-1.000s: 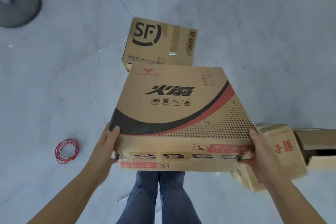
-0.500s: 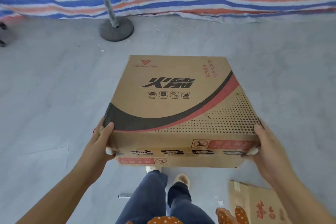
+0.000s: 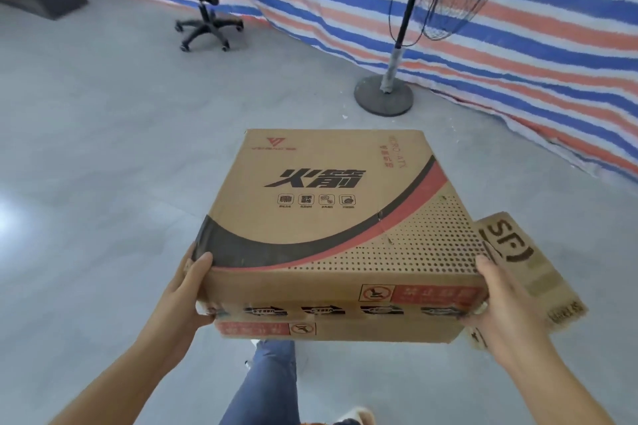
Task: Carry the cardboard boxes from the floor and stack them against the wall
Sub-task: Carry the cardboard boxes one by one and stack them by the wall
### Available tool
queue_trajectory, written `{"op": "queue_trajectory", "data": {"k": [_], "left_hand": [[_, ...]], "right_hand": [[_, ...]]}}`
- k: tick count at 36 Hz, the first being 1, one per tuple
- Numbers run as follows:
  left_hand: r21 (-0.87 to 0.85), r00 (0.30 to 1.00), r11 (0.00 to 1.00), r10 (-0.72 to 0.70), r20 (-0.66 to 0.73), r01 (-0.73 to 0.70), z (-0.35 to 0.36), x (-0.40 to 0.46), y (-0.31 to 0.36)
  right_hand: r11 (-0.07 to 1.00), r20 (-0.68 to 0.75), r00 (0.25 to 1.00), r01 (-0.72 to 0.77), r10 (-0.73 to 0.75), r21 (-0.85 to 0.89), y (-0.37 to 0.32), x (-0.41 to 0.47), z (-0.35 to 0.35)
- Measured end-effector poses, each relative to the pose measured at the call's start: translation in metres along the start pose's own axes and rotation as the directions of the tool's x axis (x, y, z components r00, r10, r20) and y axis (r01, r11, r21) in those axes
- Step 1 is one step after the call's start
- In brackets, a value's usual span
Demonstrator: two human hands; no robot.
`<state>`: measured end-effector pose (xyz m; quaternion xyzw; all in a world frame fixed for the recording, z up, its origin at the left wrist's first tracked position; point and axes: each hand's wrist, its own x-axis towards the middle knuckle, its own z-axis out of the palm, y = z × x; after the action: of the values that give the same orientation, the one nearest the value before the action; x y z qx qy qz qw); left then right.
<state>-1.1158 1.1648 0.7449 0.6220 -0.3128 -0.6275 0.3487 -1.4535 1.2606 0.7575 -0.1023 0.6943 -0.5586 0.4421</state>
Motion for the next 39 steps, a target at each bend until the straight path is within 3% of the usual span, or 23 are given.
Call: {"op": "queue_trajectory", "data": {"k": [14,24,30,39], "left_hand": [[-0.191,0.961,0.979,0.013,-0.277,-0.068,-0.15,0.122,0.078],[-0.324,0.853,0.934,-0.042,-0.52,-0.152,-0.241,0.139,0.111],[-0.377,0.751,0.904,-0.105,-0.652,-0.201,-0.276,0.164,0.131],[-0.387,0.664,0.875,-0.107,-0.74,-0.291,-0.332,0.254,0.19]], "right_hand": [[0.98,0.285,0.959,0.064,-0.008,-0.189,-0.055,0.074,0.284],[0.947,0.515,0.856,0.134,0.037,-0.291,-0.072,0.077,0.452],[0.912,0.64,0.766,0.215,0.064,-0.349,-0.076,0.09,0.547],[0.897,0.735,0.673,0.271,0.082,-0.349,-0.089,0.131,0.707]]}}
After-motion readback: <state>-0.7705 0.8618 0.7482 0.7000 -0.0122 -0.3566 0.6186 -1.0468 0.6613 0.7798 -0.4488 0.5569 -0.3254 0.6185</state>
